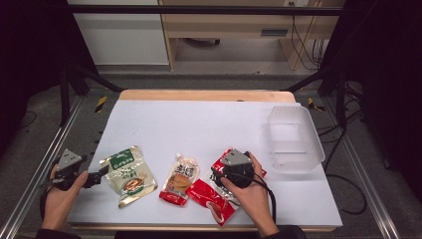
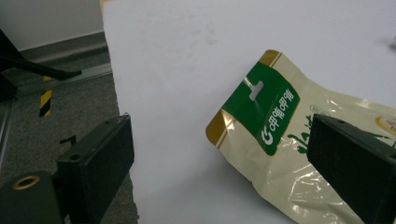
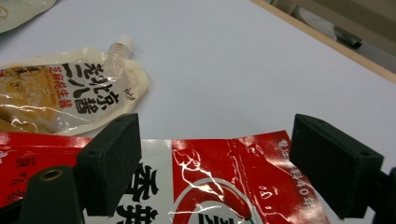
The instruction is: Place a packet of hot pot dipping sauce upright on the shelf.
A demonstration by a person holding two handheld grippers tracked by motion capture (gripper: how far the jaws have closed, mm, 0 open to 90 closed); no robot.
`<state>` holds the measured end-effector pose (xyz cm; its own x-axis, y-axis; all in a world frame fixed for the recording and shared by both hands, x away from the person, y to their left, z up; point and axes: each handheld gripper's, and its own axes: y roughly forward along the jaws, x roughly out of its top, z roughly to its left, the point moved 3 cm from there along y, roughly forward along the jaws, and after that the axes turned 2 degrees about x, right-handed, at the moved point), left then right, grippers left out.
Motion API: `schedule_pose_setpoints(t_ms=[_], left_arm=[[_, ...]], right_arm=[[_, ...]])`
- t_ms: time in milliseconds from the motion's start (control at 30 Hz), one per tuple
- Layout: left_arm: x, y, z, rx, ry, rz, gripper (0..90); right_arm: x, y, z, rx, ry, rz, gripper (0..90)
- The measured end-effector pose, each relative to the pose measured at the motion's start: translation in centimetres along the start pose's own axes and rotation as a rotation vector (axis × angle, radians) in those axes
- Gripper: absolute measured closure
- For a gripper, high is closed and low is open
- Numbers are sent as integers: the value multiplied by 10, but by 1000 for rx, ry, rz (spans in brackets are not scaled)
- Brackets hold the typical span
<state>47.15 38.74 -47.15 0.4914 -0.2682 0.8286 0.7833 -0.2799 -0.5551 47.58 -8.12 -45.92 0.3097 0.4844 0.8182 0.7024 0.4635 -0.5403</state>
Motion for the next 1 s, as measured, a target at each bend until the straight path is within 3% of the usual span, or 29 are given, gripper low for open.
schedule_pose_setpoints(t_ms=[67,167,300,567,667,900,1000], left_arm=[[-1,1,-1,-9,4,19,74],[-1,2,-2,-23,-1,28,75],[-2,4,-4,-57,-6,46,69],[-5,10,-3,-50,-22,64,73],[-5,11,-3,-57,-19,67,91],[-9,19,-6,-88,-1,127,111],[-10,19,-7,-110,-1,134,180]], right_arm=[[0,-6,-1,-33,-36,-14,174],[-1,-10,-3,-51,-55,-28,172],[-6,-14,-10,-65,-44,-18,161],[-9,-14,-15,-77,-10,-10,151],[-10,-12,-16,-75,-16,3,150],[-11,-8,-14,-68,-19,32,143],[-10,-7,-13,-65,-29,40,142]])
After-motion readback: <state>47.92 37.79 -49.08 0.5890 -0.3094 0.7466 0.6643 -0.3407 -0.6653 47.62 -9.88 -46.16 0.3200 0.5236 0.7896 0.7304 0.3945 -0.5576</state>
